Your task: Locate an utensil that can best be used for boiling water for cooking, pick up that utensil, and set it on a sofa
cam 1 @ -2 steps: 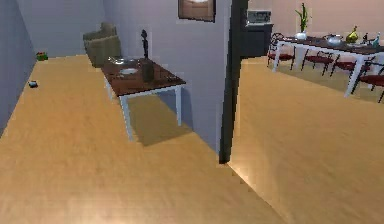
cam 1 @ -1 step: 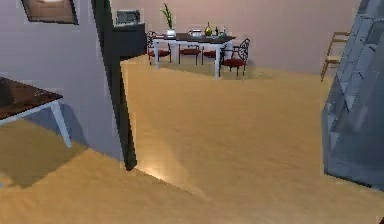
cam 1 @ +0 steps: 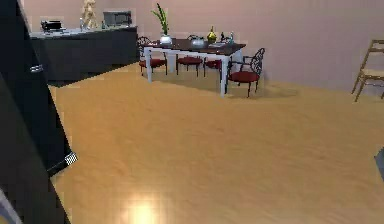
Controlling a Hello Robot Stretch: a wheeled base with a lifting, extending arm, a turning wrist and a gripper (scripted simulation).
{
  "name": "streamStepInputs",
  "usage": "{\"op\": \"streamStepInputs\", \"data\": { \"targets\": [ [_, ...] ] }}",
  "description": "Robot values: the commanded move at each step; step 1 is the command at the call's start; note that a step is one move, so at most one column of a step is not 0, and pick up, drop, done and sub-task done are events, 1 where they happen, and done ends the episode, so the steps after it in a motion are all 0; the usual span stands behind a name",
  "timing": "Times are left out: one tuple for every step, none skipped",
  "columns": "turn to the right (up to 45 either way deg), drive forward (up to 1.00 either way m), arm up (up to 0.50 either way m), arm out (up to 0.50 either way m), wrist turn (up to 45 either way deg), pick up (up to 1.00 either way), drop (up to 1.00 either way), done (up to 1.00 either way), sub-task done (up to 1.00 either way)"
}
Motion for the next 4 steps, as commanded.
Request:
{"op": "streamStepInputs", "data": {
  "targets": [
    [0.0,1.0,0.0,0.0,0.0,0.0,0.0,0.0,0.0],
    [3.0,0.0,0.0,0.0,0.0,0.0,0.0,0.0,0.0],
    [0.0,1.0,0.0,0.0,0.0,0.0,0.0,0.0,0.0],
    [0.0,0.75,0.0,0.0,0.0,0.0,0.0,0.0,0.0]
  ]
}}
